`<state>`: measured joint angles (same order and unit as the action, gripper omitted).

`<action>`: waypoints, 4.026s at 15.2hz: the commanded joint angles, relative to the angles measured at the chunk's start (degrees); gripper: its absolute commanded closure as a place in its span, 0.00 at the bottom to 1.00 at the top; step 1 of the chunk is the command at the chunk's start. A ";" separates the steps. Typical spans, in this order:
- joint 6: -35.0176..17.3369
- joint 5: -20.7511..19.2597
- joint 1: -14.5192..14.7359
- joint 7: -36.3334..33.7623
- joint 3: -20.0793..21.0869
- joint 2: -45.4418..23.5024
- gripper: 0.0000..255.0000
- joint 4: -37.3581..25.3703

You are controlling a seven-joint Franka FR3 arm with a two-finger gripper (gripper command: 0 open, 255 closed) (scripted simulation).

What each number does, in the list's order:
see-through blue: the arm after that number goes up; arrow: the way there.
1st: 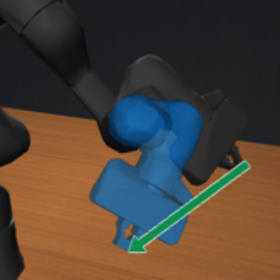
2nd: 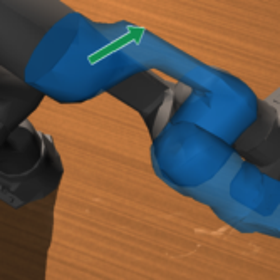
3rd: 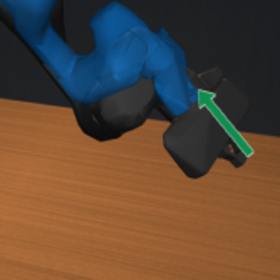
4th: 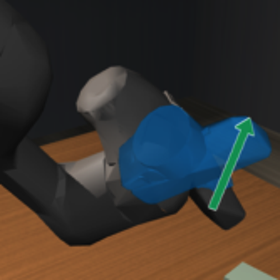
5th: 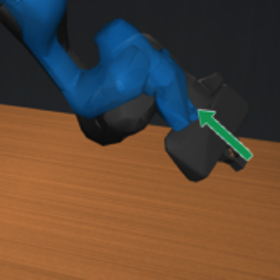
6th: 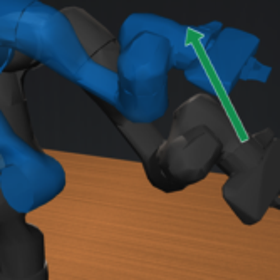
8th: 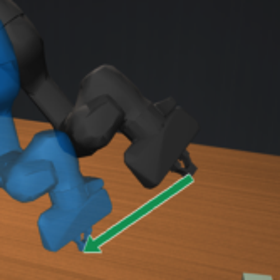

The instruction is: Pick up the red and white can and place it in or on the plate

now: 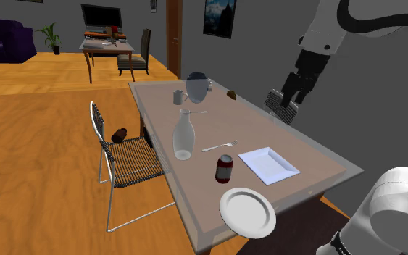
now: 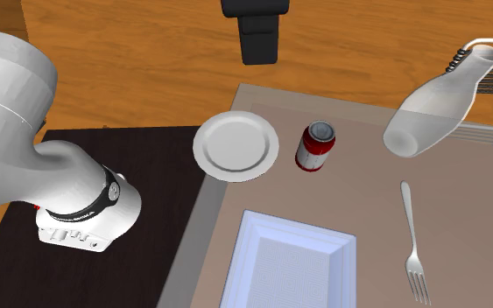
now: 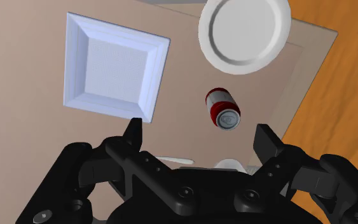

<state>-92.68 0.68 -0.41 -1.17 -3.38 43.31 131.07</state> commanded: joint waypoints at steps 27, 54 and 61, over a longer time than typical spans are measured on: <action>-54.95 -6.44 -0.70 -20.27 15.87 -32.93 0.00 16.65; -56.17 -7.26 -1.15 -20.59 15.89 -34.76 1.00 16.08; -50.11 -5.04 -0.45 -18.59 15.35 -30.56 1.00 14.08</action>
<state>-143.97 -4.73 -0.98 -20.10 12.07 12.00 145.60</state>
